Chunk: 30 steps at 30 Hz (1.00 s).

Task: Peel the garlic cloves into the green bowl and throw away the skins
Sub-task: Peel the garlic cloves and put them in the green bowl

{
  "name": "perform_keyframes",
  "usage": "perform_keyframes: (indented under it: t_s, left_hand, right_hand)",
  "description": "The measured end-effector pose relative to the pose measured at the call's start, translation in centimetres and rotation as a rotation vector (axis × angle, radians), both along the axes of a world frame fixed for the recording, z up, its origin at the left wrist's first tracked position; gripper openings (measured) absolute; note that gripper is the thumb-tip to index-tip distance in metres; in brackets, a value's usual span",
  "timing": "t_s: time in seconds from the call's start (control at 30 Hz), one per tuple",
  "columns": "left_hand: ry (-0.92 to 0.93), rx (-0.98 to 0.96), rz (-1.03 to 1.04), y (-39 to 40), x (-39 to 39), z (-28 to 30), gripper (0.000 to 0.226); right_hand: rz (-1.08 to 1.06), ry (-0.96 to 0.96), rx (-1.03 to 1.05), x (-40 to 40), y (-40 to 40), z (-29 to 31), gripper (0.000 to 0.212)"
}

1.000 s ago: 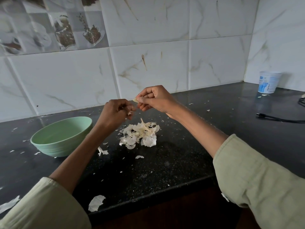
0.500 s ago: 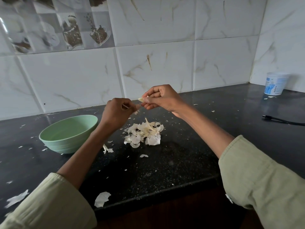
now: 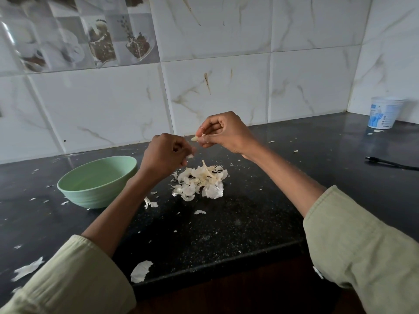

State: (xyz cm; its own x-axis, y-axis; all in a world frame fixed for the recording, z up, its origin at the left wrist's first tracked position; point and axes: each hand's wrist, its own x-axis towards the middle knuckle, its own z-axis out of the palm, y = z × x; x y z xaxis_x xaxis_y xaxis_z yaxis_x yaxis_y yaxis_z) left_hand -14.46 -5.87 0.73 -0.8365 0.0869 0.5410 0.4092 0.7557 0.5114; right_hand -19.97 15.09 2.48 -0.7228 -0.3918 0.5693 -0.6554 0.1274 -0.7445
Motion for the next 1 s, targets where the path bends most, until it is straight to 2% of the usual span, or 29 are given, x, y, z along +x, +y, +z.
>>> perform_keyframes:
  t_s: [0.07, 0.17, 0.3, 0.53, 0.8, 1.0]
  left_hand:
    - [0.002, -0.012, -0.023, -0.2, -0.1, 0.0, 0.012]
    - [0.014, 0.001, -0.037, -0.2, 0.0, 0.3, 0.027]
    - [0.029, 0.124, -0.09, 0.4, 0.2, 0.3, 0.026]
    - [0.098, 0.137, -0.085, 0.9, 0.2, 0.3, 0.019]
    - [0.003, 0.361, -0.196, 0.6, 0.0, 0.7, 0.014]
    - [-0.076, 0.433, -0.262, 0.4, 0.0, 0.5, 0.012]
  right_hand:
    - [-0.021, 0.034, 0.026, 0.0, 0.0, 0.0, 0.019]
    - [-0.039, 0.048, 0.058, -0.1, 0.0, -0.2, 0.02]
    - [-0.055, 0.045, 0.1, -0.1, -0.1, -0.2, 0.023]
    - [0.024, -0.059, 0.075, 0.2, -0.2, 0.0, 0.021]
    - [0.129, -0.161, -0.011, 0.2, 0.1, 0.2, 0.025]
    - [0.085, -0.148, 0.005, 0.3, 0.3, 0.4, 0.023]
